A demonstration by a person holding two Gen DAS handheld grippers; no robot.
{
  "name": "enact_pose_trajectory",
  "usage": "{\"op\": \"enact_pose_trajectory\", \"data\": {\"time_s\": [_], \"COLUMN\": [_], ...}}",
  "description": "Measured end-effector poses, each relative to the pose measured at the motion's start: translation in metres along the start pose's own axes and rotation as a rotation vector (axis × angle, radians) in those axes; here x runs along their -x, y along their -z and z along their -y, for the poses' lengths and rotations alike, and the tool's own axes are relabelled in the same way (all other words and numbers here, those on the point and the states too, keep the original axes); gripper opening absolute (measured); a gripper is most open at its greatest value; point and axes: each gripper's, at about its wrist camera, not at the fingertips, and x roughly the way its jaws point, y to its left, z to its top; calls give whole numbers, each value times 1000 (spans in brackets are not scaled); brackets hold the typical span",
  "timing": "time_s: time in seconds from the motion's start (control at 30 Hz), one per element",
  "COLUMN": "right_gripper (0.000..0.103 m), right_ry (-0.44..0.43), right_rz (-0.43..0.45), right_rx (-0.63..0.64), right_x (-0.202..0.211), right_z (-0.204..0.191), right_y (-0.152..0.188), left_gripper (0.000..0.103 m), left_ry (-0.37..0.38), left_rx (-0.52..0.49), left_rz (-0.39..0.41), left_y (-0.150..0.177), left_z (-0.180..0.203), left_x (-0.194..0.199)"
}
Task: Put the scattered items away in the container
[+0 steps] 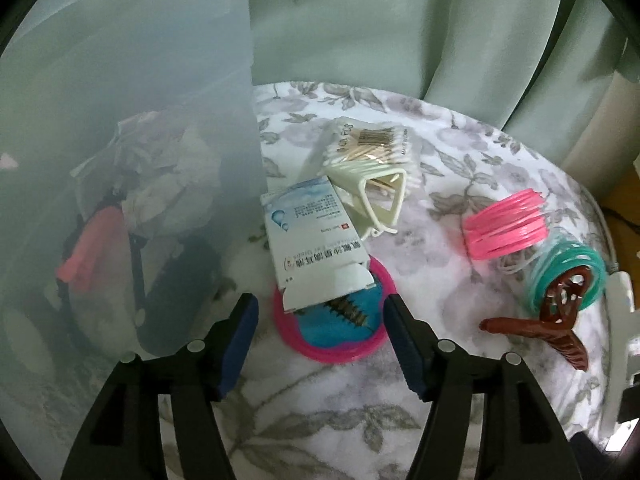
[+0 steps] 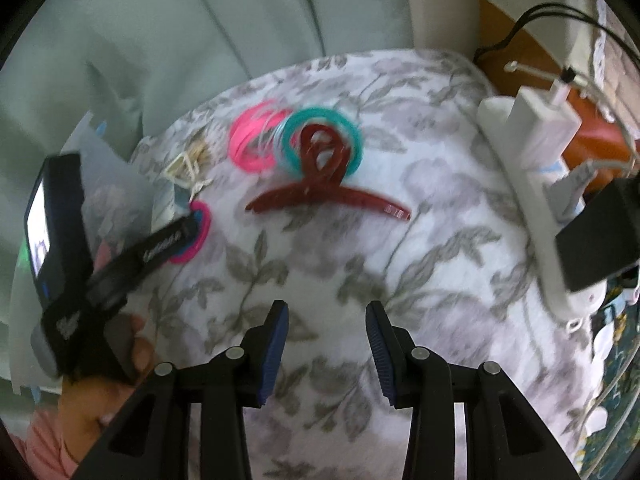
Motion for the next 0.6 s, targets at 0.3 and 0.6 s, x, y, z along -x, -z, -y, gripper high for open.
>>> {"op": "enact_pose_trajectory", "data": {"time_s": [0.3, 0.6], "right_gripper": [44, 44], "right_ry": [51, 122], "right_rz": [59, 100], "right_rx": [21, 150], "right_x": [-4, -20], "right_z": [5, -11], "right_y": [-29, -50], "left_gripper": [67, 67], "left_ry": [-31, -48], "left_rx": [47, 74], "left_rz": [-22, -40], "left_y": [-23, -31], "left_z": [3, 6], "left_x": [-11, -25]}}
